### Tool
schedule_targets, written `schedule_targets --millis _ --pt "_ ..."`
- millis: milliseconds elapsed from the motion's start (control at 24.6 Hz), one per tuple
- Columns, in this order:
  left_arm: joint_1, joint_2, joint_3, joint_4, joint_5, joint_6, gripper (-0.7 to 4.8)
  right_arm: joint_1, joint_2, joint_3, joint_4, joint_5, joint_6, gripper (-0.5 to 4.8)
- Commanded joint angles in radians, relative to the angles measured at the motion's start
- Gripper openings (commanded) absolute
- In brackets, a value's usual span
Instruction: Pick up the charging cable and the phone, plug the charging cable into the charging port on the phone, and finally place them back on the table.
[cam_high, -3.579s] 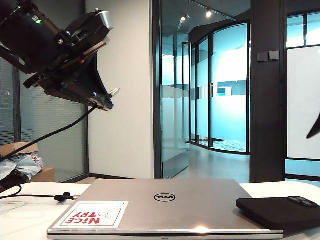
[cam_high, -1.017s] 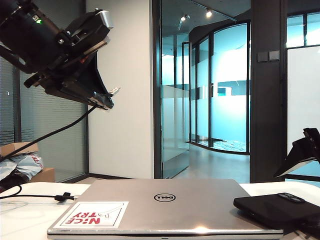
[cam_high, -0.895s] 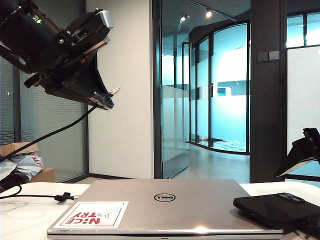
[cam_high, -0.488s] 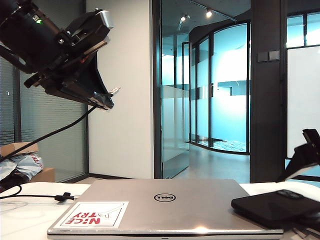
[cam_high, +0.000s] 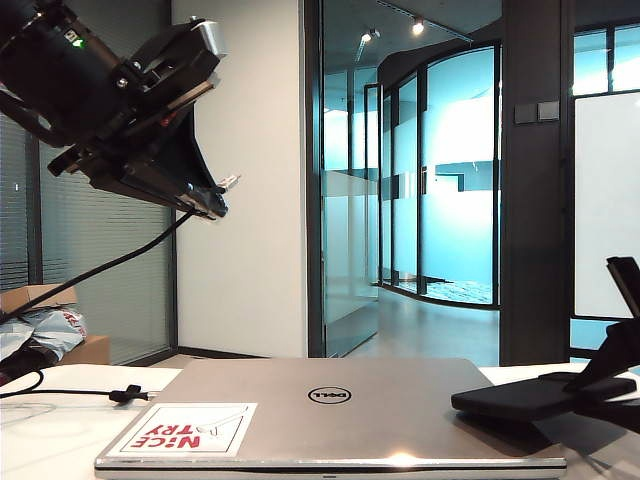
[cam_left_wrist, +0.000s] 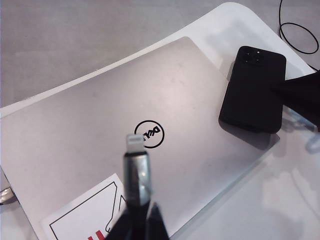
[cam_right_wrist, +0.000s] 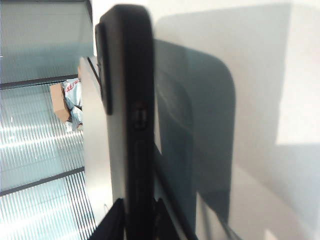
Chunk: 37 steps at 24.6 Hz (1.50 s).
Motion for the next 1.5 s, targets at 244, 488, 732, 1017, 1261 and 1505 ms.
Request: schedule_targets --millis 244,488,732,1017,1261,1505 --pt "0.000 -0.003 0.005 0.013 0.004 0.003 -0.06 0.001 -0.005 -0.007 -0.042 -0.005 -0.058 -0.05" --pt "0.000 -0.003 0.005 0.012 0.003 0.003 -0.06 0.001 -0.108 -0.016 -0.030 -0.008 -0.078 -0.06" --pt "0.000 -0.003 0.005 0.013 0.003 0.003 -0.06 0.001 -0.355 -0.014 -0.222 -0.008 -0.186 -0.06" --pt "0.000 -0.003 0.005 0.011 0.003 0.004 -0.06 0.001 -0.662 0.038 -0.733 -0.002 -0.385 -0.06" --pt "0.000 -0.003 0.004 0.012 0.003 0.003 -0.06 0.003 -0.809 0.237 -1.318 0.058 -0.734 -0.05" --pt "0.000 -0.003 0.004 0.012 0.004 0.003 -0.06 0.021 -0.808 0.367 -1.579 0.128 -0.931 -0.05"
